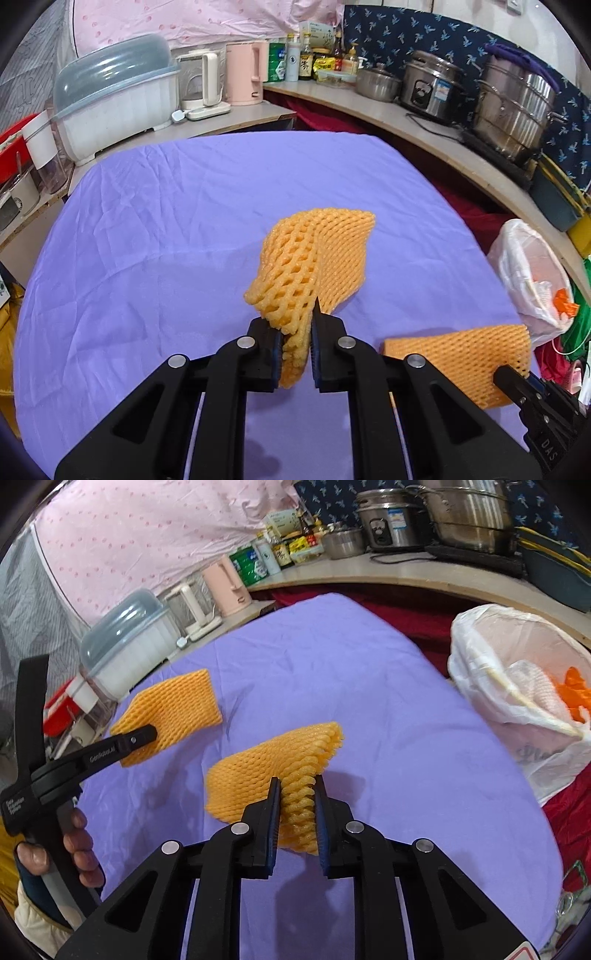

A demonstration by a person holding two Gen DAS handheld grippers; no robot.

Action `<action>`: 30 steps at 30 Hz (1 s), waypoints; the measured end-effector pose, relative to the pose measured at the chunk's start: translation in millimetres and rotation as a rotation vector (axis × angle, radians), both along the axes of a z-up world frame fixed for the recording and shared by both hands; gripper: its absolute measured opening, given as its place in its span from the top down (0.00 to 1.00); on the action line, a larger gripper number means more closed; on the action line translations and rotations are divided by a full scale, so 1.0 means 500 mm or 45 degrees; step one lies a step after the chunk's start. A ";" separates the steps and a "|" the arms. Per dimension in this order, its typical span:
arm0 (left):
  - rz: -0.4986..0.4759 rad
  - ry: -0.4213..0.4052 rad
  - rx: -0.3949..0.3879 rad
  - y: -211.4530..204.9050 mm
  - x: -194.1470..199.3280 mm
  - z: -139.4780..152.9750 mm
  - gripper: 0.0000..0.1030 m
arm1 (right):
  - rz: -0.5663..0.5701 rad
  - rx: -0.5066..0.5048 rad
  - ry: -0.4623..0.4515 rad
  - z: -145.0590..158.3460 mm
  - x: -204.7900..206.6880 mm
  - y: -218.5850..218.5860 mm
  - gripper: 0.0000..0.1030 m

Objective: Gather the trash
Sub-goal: 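Carry the foam sleeve in the left gripper while the right carries its sleeve to the bin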

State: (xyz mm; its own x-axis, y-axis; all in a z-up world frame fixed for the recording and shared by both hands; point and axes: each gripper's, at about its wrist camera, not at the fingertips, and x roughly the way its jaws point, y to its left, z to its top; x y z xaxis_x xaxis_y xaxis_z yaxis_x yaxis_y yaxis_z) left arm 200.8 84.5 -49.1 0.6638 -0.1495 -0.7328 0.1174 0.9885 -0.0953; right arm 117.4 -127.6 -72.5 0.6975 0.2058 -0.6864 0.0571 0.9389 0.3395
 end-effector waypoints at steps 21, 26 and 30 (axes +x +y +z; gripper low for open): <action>-0.213 -0.103 -0.035 -0.219 -0.126 0.123 0.89 | -0.304 0.071 -0.216 0.112 -0.143 -0.243 0.84; -0.305 -0.119 -0.026 -0.304 -0.143 0.138 0.89 | -0.412 0.073 -0.267 0.136 -0.179 -0.332 0.84; -0.377 -0.127 -0.024 -0.376 -0.152 0.147 0.89 | -0.488 0.070 -0.292 0.148 -0.201 -0.396 0.84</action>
State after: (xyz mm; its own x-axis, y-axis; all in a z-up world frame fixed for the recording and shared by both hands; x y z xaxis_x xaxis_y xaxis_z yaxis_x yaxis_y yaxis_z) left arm 125.1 -103.3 24.3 0.6582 -0.3600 -0.6612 0.4094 0.9082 -0.0869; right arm 16.6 -325.4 1.3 0.8633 -0.0651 -0.5005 0.3147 0.8447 0.4330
